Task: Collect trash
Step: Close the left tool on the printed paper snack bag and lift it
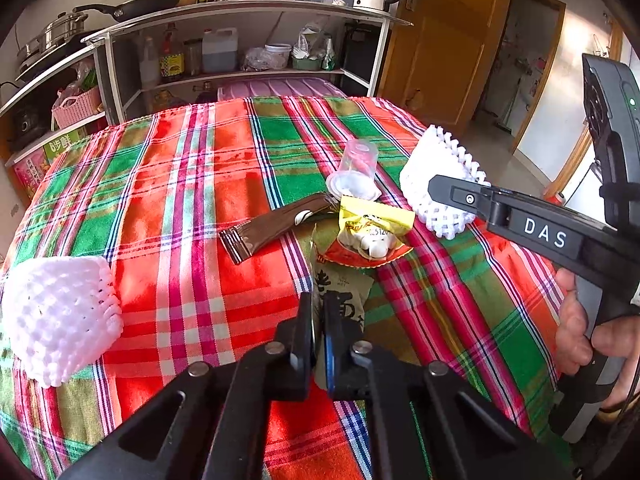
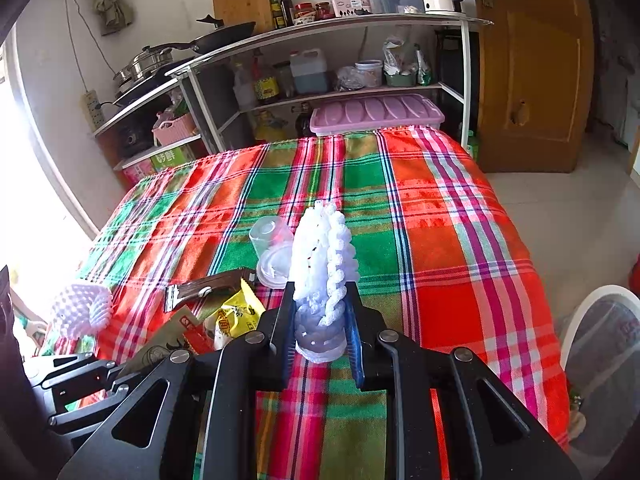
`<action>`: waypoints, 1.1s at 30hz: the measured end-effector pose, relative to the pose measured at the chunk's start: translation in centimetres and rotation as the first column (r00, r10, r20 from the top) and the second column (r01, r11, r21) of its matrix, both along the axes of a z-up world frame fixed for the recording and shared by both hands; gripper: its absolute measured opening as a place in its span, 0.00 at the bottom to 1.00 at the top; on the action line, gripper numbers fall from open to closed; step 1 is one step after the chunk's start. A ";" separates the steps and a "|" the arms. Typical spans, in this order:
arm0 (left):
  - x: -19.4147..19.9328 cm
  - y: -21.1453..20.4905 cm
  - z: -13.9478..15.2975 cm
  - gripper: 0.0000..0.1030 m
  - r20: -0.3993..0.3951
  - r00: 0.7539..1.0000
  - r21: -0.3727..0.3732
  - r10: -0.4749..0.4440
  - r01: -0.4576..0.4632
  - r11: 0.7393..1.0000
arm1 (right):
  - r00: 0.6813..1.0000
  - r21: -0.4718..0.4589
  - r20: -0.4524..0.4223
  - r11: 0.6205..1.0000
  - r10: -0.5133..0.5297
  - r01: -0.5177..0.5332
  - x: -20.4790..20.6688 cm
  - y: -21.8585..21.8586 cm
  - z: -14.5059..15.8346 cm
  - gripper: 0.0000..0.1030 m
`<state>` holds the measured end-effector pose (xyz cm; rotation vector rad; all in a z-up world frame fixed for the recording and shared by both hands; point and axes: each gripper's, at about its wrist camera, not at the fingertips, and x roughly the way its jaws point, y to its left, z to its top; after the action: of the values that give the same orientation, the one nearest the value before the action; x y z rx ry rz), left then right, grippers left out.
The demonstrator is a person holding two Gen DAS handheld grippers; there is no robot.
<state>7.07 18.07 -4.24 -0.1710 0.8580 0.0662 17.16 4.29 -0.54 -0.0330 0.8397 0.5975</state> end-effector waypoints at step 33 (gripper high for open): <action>0.8 -2.0 -0.9 0.38 -0.043 0.999 0.126 -0.020 0.025 0.992 | 1.000 0.066 0.015 0.998 -0.013 0.012 -3.3 -3.6 1.3 0.21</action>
<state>7.82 16.07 -5.15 -0.0411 0.8941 0.1031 13.90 0.73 0.77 0.0276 0.8043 0.6121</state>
